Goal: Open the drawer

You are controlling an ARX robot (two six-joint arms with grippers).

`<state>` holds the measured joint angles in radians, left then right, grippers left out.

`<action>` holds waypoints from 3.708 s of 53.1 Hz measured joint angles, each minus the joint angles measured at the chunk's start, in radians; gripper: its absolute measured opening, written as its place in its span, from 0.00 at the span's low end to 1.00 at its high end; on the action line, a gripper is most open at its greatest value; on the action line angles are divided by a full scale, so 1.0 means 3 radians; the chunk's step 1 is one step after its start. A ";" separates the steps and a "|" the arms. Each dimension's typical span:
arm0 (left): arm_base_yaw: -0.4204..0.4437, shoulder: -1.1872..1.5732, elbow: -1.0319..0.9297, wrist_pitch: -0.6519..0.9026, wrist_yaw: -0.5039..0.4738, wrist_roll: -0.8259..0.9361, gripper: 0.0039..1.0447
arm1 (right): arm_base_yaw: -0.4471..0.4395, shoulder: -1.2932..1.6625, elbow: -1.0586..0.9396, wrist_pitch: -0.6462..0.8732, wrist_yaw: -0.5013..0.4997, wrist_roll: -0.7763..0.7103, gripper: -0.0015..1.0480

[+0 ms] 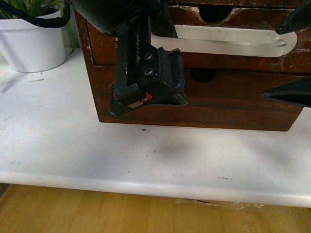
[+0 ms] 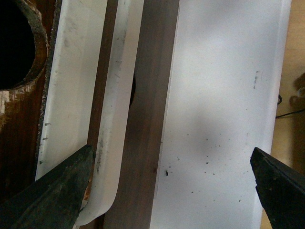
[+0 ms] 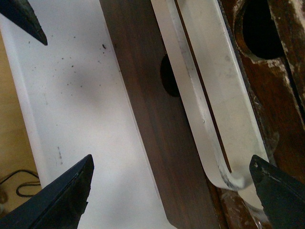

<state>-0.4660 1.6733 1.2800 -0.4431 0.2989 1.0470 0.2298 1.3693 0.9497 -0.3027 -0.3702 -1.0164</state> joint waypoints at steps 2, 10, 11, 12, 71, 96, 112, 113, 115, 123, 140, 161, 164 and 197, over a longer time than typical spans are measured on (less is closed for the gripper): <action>0.0004 0.0000 -0.0003 0.0003 0.0001 0.0001 0.94 | 0.0023 0.0033 0.0013 0.0017 0.0017 0.0015 0.91; 0.0015 0.0000 -0.0006 0.0003 0.0000 0.0017 0.94 | 0.0100 0.0159 0.0027 0.0069 0.0109 0.0053 0.91; 0.0017 0.0000 -0.0006 0.0003 0.0000 0.0019 0.94 | 0.0112 0.0182 0.0029 0.0076 0.0125 0.0056 0.91; 0.0019 0.0000 -0.0008 0.0003 0.0000 0.0022 0.94 | 0.0117 0.0195 0.0031 0.0081 0.0131 0.0061 0.91; -0.0201 -0.0744 -0.0601 -0.0661 0.0033 0.0628 0.94 | 0.0401 -0.0491 -0.0369 -0.0760 -0.0149 -0.0172 0.91; -0.0247 -0.1114 -0.0876 -0.0150 0.0010 0.0450 0.94 | 0.0207 -0.0904 -0.0558 -0.0548 -0.0481 0.0051 0.91; -0.0033 -0.1685 -0.1151 0.0721 0.0037 0.0032 0.94 | -0.0200 -0.1231 -0.0676 0.0029 -0.0621 0.0359 0.91; 0.0000 -0.1713 -0.1184 0.0790 0.0029 -0.0018 0.94 | -0.0231 -0.1256 -0.0697 0.0080 -0.0621 0.0394 0.91; 0.0053 -0.1756 -0.1242 0.0922 0.0003 -0.0102 0.94 | -0.0282 -0.1303 -0.0734 0.0158 -0.0622 0.0432 0.91; 0.0322 -0.1989 -0.1579 0.1550 -0.0014 -0.0529 0.94 | -0.0523 -0.1581 -0.0999 0.0595 -0.0618 0.0675 0.91; 0.1233 -0.2874 -0.2831 0.2773 -0.0483 -0.2074 0.94 | -0.1175 -0.2487 -0.1976 0.1401 -0.0745 0.1549 0.91; 0.1207 -0.4326 -0.3877 0.2040 -0.1548 -0.3375 0.94 | -0.1812 -0.3694 -0.2806 0.1194 -0.1118 0.2463 0.91; 0.1151 -0.4621 -0.3978 0.1746 -0.1649 -0.3525 0.94 | -0.1809 -0.3836 -0.2864 0.1161 -0.1101 0.2584 0.91; 0.1541 -0.5564 -0.4232 0.1476 -0.0994 -0.3539 0.40 | -0.0797 -0.4407 -0.2983 0.0996 0.1184 0.3298 0.47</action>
<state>-0.0036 0.0040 0.0105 -0.0002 0.0006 -0.0147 -0.0093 0.0471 0.0547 -0.0040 -0.0151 -0.0269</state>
